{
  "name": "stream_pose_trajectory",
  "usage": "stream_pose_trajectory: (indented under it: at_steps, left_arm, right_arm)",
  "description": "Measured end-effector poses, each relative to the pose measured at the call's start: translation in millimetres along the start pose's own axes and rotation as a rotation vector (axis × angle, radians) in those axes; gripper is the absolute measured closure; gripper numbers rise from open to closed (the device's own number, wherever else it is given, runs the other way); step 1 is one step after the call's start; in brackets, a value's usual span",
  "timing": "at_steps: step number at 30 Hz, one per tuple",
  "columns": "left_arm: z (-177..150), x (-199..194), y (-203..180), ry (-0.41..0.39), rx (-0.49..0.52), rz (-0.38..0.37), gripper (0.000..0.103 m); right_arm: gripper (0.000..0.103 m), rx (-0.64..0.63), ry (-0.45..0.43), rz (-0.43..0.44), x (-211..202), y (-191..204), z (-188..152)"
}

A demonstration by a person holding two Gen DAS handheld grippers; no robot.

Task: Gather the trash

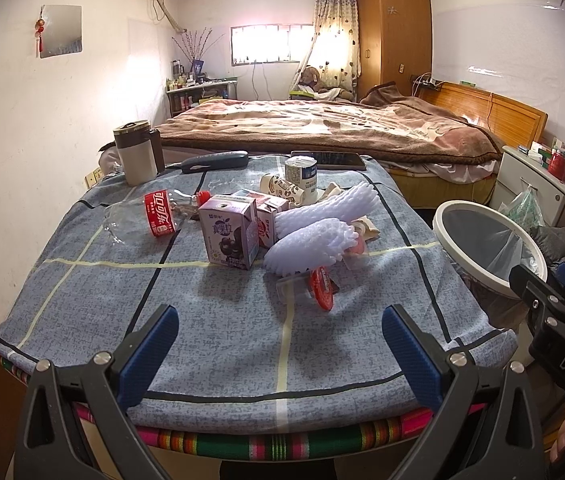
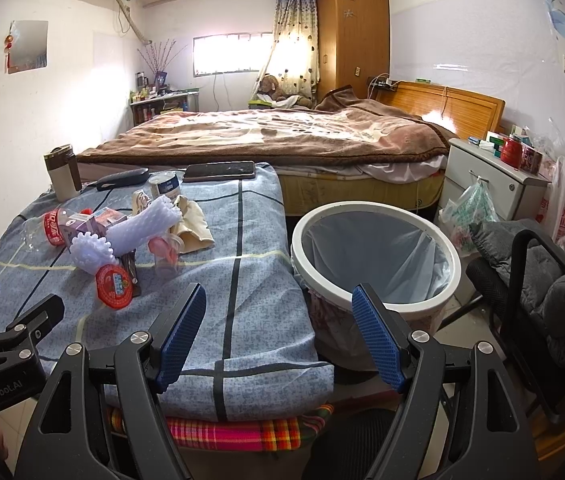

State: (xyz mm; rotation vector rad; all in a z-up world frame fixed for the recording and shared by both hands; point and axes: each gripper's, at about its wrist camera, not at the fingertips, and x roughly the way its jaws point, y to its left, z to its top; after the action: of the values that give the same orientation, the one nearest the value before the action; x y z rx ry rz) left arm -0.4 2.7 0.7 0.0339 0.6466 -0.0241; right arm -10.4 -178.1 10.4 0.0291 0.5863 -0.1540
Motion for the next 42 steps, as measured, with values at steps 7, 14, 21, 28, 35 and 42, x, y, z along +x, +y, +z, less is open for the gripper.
stream_pose_trajectory:
  at_steps: [7,14,21,28,35,42]
  left_arm:
    - [-1,0,1,0.0,-0.003,0.001,0.0]
    - [-2,3,5,0.007,-0.016,0.005,0.0]
    - [-2,8,13,0.015,-0.028,-0.019,0.0]
    - [1,25,33,0.039,-0.029,-0.015,0.0]
    - [6,44,65,0.058,-0.084,-0.038,0.005]
    - [13,56,88,0.061,-0.104,-0.031,0.005]
  right_arm:
    - [0.026,-0.002,0.001,-0.001,0,0,0]
    - [0.026,-0.001,0.001,0.0,0,0,0]
    - [0.026,0.004,0.017,0.012,6,-1,-2]
    - [0.026,0.001,0.032,0.085,20,2,-3]
    - [0.027,-0.026,0.067,0.232,35,19,-3]
    - [0.035,-0.096,0.153,0.392,54,56,-8]
